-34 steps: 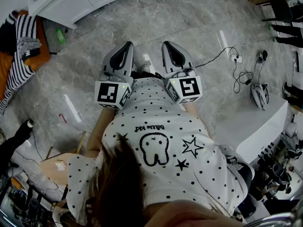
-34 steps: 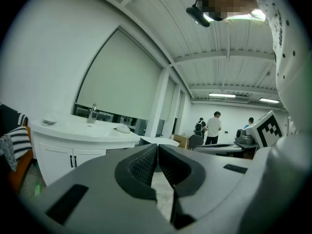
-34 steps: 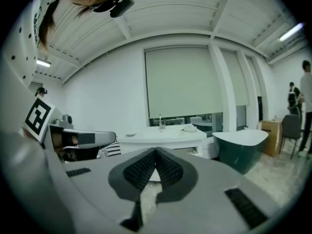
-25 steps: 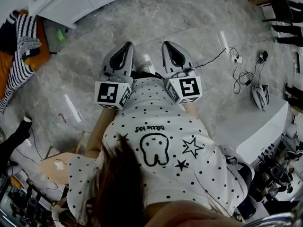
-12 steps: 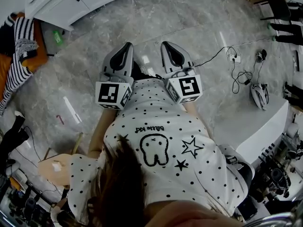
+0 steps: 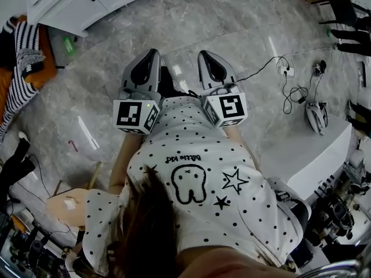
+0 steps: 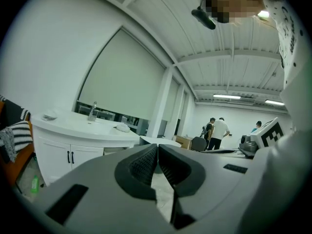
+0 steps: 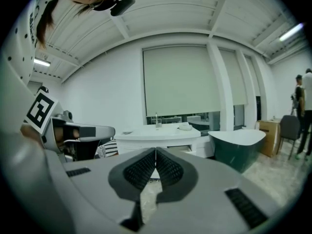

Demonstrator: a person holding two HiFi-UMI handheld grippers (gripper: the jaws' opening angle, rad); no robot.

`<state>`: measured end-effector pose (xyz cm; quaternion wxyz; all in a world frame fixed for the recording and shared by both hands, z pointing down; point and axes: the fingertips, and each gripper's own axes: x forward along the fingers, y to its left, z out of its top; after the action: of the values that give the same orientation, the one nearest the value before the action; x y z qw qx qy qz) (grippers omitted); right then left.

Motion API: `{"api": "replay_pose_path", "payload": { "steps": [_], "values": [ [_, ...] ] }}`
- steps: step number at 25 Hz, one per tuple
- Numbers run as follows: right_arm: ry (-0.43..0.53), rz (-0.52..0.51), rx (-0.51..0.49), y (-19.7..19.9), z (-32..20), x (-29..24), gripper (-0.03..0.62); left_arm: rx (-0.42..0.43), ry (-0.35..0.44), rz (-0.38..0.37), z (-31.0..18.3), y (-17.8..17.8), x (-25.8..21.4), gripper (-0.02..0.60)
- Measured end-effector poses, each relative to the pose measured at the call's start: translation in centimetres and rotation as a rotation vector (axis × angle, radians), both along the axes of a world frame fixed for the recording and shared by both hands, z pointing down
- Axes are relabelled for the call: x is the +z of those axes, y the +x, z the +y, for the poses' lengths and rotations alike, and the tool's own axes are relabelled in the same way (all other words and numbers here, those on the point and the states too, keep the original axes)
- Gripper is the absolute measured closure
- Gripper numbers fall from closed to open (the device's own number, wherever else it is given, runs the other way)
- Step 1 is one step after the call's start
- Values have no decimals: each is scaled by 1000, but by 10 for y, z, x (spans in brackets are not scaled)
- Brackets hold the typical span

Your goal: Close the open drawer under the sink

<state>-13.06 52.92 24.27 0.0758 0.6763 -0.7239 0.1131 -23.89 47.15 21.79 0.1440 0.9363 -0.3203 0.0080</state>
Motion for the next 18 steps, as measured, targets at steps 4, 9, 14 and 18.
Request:
{"api": "replay_pose_path", "payload": {
  "steps": [4, 9, 14, 18],
  "values": [
    [-6, 16, 17, 7, -22, 1, 580, 10, -7, 10, -26, 6, 0, 567],
    [-8, 25, 39, 13, -58, -3, 580, 27, -9, 19, -64, 14, -6, 567],
    [-23, 26, 41, 9, -95, -7, 580, 55, -16, 14, -100, 17, -11, 567],
    [-18, 16, 60, 12, -116, -8, 580, 71, -19, 9, -122, 20, -9, 567]
  ]
}}
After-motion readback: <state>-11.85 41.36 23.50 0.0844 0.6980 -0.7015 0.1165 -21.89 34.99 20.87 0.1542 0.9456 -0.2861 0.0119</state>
